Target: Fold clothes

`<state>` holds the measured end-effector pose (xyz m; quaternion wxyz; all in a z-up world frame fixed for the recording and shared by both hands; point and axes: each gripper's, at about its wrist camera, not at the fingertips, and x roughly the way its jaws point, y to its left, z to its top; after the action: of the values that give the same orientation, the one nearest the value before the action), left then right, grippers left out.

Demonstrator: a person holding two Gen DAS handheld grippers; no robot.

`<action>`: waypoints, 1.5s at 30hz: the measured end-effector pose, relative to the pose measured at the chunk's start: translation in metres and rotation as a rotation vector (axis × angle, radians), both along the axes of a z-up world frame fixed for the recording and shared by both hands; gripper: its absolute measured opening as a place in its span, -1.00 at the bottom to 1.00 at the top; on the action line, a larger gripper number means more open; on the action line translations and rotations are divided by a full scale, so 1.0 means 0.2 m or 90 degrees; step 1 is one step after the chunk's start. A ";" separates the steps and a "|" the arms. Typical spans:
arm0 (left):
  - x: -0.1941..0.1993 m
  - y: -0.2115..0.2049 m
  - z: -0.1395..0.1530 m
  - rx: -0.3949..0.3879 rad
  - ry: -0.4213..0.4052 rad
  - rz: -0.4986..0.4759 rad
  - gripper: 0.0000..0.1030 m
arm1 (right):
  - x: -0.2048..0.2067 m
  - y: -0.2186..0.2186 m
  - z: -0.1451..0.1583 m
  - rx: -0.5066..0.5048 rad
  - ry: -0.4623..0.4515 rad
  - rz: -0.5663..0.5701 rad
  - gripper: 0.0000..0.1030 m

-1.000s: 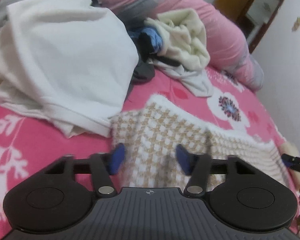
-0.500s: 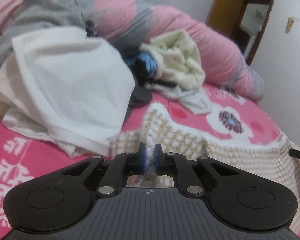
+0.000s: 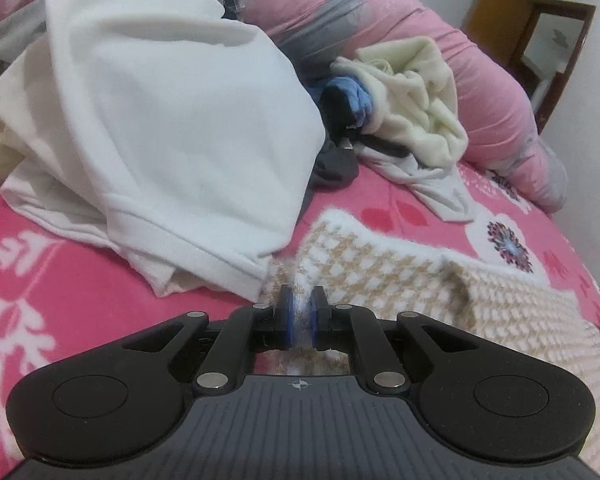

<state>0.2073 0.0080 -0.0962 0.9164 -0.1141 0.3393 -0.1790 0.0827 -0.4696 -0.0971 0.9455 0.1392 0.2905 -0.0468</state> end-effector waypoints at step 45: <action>-0.10 -0.37 0.12 0.065 -0.081 -0.011 -0.04 | -0.07 0.16 0.21 0.083 0.032 -0.122 -0.89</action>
<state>0.1872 -0.0664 -0.0719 0.9393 -0.0530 0.2896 -0.1763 0.0689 -0.4372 -0.0542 0.9181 0.2266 0.3018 -0.1212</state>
